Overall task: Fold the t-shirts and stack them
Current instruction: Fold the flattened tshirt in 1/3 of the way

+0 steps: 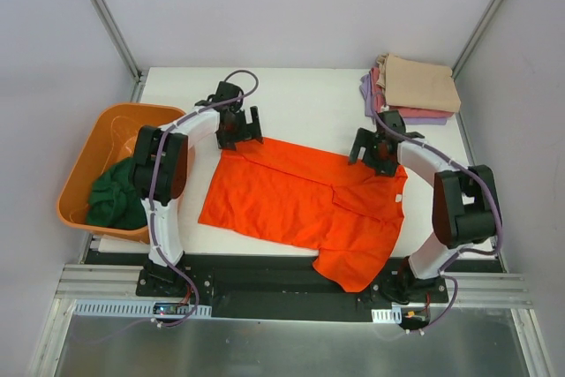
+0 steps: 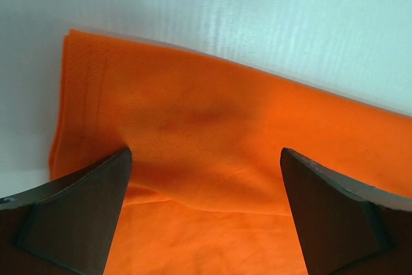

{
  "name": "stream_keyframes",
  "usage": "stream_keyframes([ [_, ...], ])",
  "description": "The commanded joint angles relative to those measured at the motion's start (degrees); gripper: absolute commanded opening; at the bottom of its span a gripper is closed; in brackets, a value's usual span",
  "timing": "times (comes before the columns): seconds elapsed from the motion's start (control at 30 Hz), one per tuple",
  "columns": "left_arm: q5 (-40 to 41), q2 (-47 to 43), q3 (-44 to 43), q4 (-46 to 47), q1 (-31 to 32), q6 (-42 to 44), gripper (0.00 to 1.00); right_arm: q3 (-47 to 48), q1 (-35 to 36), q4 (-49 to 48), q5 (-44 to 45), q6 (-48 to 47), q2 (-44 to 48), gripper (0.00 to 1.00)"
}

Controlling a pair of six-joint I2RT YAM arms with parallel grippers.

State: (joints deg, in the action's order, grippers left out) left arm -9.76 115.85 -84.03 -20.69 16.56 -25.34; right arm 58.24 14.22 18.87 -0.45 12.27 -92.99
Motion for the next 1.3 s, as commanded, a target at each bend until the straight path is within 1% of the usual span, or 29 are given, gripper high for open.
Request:
stream_keyframes([
  [0.0, 2.28, -0.54, 2.98, 0.91, -1.35, -1.64, 0.99, -1.19, -5.86, 0.02, -2.98, -0.76, -1.05, 0.96],
  [0.1, 2.81, -0.72, 5.19, 1.35, -1.79, -1.99, 0.99, -4.96, -9.63, 0.20, -0.79, -1.46, 1.57, 0.96],
  [0.2, 2.82, -0.80, 6.59, 1.35, -2.58, -2.25, 0.99, -8.92, -14.03, 0.20, 0.10, -1.90, 6.40, 0.96],
  [0.23, 2.55, -0.98, 6.86, 1.35, -2.84, -2.25, 0.99, -9.98, -15.52, 0.29, 2.18, -1.90, 7.64, 0.96],
  [0.37, 2.20, -1.86, 7.21, 1.35, -2.85, -1.73, 0.99, -11.13, -19.05, 1.25, 2.82, -4.44, 12.12, 0.96],
  [0.47, 1.24, -2.21, 7.21, 1.44, -2.85, -1.64, 0.99, -10.69, -19.05, 2.22, 1.07, -6.20, 15.37, 0.96],
  [0.57, 0.53, -2.47, 7.48, 1.44, -2.85, -1.90, 0.99, -11.65, -18.35, 1.43, -6.47, -6.56, 18.80, 0.96],
  [0.63, 0.36, -2.65, 7.56, 1.44, -2.85, -1.99, 0.99, -12.44, -16.08, 0.64, -10.52, -6.47, 20.56, 0.96],
  [0.7, 0.44, -2.74, 7.65, 1.53, -2.85, -2.08, 0.99, -12.71, -12.13, 0.46, -12.46, -6.21, 21.18, 0.96],
  [0.8, 0.53, -2.91, 7.83, 1.53, -2.85, -2.25, 0.99, -12.36, -6.33, 1.16, -13.26, -4.11, 18.82, 0.96],
  [0.9, 0.79, -3.00, 8.18, 1.53, -2.85, -2.78, 0.99, -11.31, -4.73, 1.17, -13.79, -2.43, 13.03, 0.96],
  [1.03, 1.67, -3.26, 8.44, 1.61, -2.85, -3.57, 0.99, -6.92, -5.51, 2.48, -9.41, -2.78, 3.98, 0.96],
  [1.17, 1.50, -2.83, 8.18, 1.70, -2.85, -5.33, 0.99, -1.12, -8.06, 3.27, -10.01, -4.45, -4.11, 0.96],
  [1.27, 1.76, -1.77, 6.87, 1.79, -2.85, -6.56, 0.99, 3.97, -11.66, 5.72, -12.46, -5.06, -9.48, 0.96],
])
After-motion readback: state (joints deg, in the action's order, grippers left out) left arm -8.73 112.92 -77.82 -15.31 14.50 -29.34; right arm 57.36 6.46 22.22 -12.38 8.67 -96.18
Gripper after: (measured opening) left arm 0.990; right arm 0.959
